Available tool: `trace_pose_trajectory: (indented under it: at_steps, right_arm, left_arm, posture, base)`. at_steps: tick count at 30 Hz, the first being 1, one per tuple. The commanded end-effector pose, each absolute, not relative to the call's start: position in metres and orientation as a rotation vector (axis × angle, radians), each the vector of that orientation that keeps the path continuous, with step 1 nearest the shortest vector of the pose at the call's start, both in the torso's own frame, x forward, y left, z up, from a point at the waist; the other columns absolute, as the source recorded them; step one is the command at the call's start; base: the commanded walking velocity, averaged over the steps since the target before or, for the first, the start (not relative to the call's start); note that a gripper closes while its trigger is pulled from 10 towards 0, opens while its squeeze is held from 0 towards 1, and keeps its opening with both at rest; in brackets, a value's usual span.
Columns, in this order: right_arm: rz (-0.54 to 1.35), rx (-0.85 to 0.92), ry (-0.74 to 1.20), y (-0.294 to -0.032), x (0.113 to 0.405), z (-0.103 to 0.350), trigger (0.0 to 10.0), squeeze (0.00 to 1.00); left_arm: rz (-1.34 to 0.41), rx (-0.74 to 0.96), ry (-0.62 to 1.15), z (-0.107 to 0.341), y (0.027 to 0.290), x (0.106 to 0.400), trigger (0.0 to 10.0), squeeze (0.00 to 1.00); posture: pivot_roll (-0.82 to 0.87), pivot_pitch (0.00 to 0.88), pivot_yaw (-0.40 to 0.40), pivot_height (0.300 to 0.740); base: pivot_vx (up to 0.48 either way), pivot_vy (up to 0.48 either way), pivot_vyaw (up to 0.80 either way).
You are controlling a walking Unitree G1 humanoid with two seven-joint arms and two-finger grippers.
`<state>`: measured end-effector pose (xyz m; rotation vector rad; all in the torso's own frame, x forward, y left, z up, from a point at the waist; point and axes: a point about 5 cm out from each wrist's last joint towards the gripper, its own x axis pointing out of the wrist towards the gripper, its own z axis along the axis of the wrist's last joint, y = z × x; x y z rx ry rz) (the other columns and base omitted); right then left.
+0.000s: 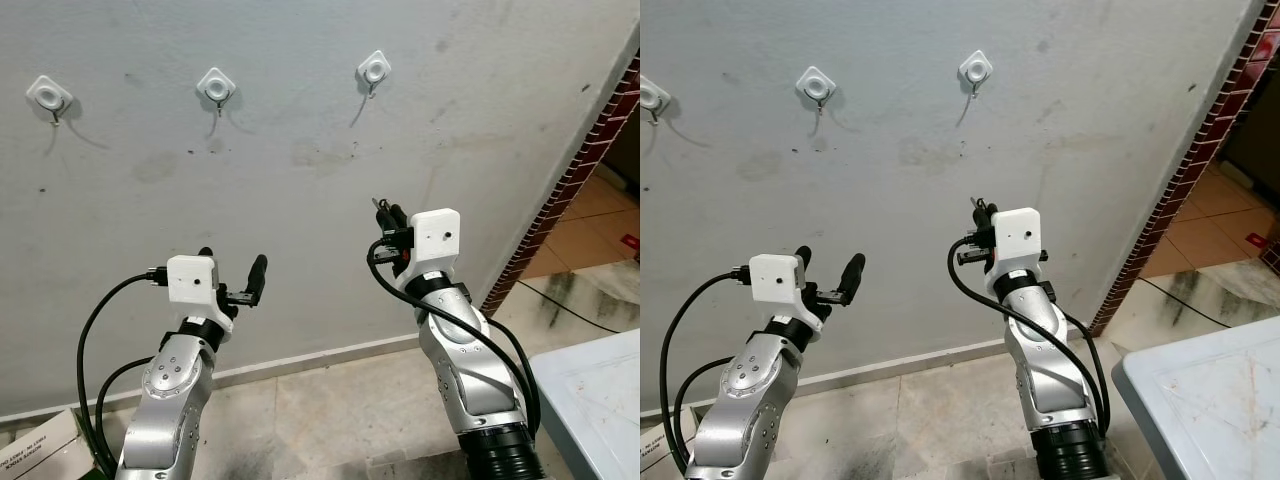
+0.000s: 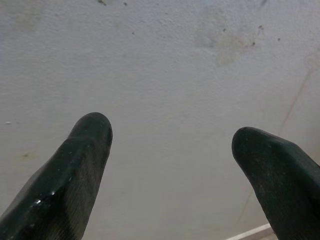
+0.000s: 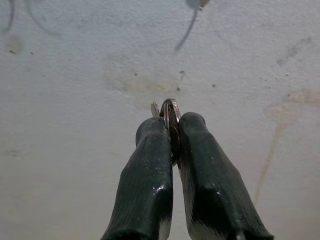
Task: Hang keys on a hook
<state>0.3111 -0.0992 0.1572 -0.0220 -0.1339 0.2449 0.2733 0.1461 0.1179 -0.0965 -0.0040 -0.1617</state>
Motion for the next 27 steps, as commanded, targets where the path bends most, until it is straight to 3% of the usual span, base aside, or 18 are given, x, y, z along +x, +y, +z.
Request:
trace_pose_trajectory:
  at_steps: [1, 27]
  right_arm:
    - [0.255, -0.025, -0.145, -0.097, 0.3133, 0.1611, 10.0, 0.0]
    - [0.243, -0.029, -0.143, -0.099, 0.3123, 0.1603, 10.0, 0.0]
  left_arm:
    - [-0.168, -0.089, -0.018, 0.1206, 0.1465, 0.2735, 10.0, 0.0]
    - [-0.17, -0.098, 0.005, 0.1166, 0.1443, 0.2727, 10.0, 0.0]
  posture:
    - [0.04, 0.043, 0.023, 0.74]
    - [0.03, 0.049, 0.028, 0.74]
  base:
    - [0.277, 0.0, 0.0]
    - [0.319, 0.0, 0.0]
